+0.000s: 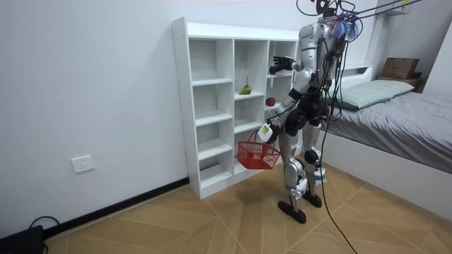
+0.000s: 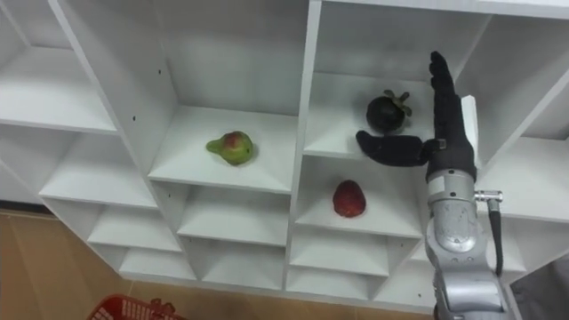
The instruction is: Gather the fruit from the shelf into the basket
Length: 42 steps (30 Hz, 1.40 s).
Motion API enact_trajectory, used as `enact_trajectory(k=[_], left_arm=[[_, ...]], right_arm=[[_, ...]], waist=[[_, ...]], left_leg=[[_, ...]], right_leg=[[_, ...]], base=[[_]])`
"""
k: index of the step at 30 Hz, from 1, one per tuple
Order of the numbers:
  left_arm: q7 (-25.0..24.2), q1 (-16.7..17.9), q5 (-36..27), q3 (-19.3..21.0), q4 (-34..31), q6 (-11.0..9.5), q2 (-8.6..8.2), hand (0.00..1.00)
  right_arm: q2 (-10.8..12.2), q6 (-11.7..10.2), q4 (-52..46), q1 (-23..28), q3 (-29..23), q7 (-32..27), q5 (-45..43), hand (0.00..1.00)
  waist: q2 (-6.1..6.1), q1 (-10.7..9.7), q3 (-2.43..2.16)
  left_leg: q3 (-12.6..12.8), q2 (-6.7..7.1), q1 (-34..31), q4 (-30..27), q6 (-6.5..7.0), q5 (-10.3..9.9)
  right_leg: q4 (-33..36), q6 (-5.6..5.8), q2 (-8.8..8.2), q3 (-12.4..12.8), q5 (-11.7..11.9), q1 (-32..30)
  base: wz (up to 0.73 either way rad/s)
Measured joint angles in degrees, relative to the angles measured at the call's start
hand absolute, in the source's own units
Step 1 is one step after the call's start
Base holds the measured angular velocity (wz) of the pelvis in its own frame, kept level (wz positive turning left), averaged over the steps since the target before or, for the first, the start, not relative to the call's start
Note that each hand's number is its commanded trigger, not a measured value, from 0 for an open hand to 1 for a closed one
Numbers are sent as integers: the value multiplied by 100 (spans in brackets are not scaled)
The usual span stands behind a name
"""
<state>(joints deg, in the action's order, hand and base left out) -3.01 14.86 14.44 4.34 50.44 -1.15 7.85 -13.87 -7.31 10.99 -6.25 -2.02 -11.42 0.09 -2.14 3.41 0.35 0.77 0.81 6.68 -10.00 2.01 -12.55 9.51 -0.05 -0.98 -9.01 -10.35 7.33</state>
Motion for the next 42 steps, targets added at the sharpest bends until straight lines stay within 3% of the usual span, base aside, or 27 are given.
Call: enact_trajectory(k=[15,31,42], left_arm=[[11,-2,-22,-4,84,2,43,100],[287,52,21,-29,81,327,59,100],[259,36,19,-29,90,379,49,100]], right_arm=[[-6,-2,711,-178,25,-9,185,0],[-210,105,1659,-574,138,93,393,0],[-230,104,1712,-578,136,155,329,0]], waist=[[-65,37,-11],[-141,129,-2],[-118,138,-4]], left_leg=[[-65,4,-22,-54,-3,1],[-154,13,-17,-73,-5,5],[-188,41,-14,-76,-4,7]], right_leg=[[12,-2,-9,-65,1,32],[14,-2,-34,-148,1,89],[16,-3,-44,-207,2,109]], base=[[2],[2],[1]])
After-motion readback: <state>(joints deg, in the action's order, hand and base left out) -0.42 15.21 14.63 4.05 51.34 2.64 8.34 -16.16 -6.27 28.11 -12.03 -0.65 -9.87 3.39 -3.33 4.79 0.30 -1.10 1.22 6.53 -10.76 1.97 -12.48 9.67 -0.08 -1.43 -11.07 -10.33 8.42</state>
